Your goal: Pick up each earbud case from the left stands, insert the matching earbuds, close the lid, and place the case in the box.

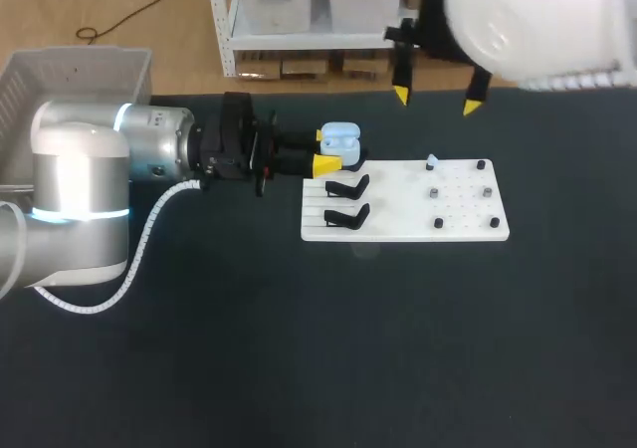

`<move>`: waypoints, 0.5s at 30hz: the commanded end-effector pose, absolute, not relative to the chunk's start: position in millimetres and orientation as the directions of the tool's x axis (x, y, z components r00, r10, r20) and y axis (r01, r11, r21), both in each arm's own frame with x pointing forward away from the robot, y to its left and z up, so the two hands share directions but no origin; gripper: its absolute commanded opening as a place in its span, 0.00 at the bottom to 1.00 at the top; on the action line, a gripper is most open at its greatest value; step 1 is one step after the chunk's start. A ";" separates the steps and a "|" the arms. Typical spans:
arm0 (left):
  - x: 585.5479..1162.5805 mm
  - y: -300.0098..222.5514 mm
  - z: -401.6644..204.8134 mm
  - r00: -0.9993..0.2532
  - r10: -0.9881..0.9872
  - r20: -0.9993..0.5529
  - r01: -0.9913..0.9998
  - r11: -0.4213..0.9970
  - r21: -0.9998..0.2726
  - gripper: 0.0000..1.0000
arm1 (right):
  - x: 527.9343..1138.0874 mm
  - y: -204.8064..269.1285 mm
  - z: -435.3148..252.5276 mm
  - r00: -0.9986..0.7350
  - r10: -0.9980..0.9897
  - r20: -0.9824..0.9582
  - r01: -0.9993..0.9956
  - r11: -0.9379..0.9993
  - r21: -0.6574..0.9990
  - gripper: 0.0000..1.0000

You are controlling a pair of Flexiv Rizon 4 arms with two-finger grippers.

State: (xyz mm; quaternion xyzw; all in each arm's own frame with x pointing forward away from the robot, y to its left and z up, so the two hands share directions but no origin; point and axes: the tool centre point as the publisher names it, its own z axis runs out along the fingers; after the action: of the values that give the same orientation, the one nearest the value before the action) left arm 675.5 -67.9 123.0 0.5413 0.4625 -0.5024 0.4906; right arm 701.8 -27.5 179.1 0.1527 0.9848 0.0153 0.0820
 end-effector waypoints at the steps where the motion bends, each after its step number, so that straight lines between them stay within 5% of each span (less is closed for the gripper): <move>1: 674.1 -67.8 122.6 0.070 0.006 -0.998 0.994 -0.086 0.069 0.00 | 707.2 -37.6 159.7 -0.943 0.287 -0.169 0.230 0.928 0.293 0.88; 6: 674.1 -67.8 122.6 0.070 0.006 -0.998 0.994 -0.086 0.069 0.00 | 716.2 -38.0 140.6 -0.960 0.240 -0.144 0.194 0.941 0.277 0.72; 15: 674.1 -67.8 122.6 0.070 0.006 -0.998 0.994 -0.086 0.069 0.00 | 731.3 -42.1 100.8 -0.975 0.183 -0.128 0.154 0.967 0.204 0.58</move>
State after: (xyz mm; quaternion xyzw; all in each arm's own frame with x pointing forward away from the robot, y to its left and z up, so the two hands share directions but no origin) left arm 675.5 -67.9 123.0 0.5413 0.4625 -0.5024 0.4906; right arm 721.0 -47.2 111.4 0.0849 0.9877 0.1068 0.0764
